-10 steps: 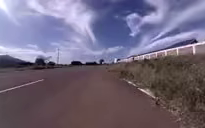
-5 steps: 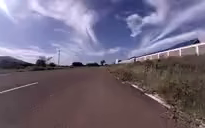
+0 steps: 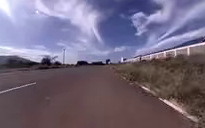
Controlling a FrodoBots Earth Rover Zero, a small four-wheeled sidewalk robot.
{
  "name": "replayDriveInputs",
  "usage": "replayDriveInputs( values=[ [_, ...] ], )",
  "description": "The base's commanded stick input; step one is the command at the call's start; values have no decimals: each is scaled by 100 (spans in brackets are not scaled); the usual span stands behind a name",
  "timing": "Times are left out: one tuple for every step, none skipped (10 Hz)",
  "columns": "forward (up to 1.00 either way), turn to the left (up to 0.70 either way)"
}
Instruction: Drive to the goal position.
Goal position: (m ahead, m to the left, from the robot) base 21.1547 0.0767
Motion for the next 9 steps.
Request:
replayDriveInputs(
  values=[
    [85, 0],
    [85, 0],
    [85, 0],
    [85, 0],
    [85, 0],
    [85, 0],
    [85, 0],
    [85, 0],
    [85, 0]
  ],
)
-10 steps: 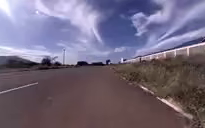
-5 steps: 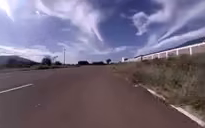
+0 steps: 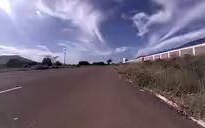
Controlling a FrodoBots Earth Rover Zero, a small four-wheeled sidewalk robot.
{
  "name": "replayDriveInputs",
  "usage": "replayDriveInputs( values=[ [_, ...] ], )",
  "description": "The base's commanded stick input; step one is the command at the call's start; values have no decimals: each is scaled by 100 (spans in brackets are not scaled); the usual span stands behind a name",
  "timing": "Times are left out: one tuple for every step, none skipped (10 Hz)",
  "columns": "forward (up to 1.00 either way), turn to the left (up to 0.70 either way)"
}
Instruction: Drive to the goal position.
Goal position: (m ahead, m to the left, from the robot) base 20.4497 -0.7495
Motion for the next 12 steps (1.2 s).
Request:
replayDriveInputs(
  values=[
    [85, 0],
    [85, 0],
    [85, 0],
    [85, 0],
    [85, 0],
    [85, 0],
    [85, 0],
    [85, 0],
    [85, 0],
    [85, 0],
    [85, 0],
    [85, 0]
  ],
)
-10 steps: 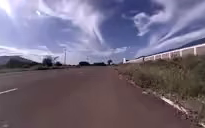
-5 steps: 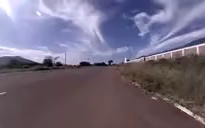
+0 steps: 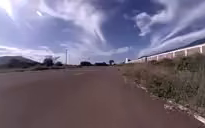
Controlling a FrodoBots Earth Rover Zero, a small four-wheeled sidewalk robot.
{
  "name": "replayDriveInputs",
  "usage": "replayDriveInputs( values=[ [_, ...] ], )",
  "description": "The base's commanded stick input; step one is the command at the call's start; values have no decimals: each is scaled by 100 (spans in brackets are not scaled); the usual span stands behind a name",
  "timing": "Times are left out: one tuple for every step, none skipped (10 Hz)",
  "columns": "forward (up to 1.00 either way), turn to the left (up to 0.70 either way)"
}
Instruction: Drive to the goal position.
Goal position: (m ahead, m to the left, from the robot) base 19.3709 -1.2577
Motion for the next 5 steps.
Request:
replayDriveInputs(
  values=[
    [85, 0],
    [85, 0],
    [85, 0],
    [85, 0],
    [85, 0]
  ],
)
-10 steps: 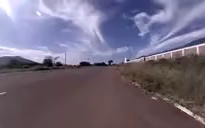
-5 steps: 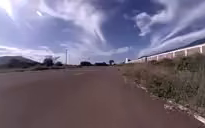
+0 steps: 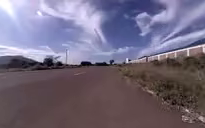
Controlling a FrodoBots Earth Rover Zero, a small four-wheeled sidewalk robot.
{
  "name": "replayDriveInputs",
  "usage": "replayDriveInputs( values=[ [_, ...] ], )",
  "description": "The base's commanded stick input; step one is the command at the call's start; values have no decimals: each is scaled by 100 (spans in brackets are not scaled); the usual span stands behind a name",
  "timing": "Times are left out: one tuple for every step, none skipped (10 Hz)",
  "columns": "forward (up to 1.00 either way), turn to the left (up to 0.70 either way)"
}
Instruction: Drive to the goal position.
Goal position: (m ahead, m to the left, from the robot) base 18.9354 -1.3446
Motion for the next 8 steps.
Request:
replayDriveInputs(
  values=[
    [85, 0],
    [85, 0],
    [85, 0],
    [85, 0],
    [85, 0],
    [85, 0],
    [85, 0],
    [85, 0]
  ],
)
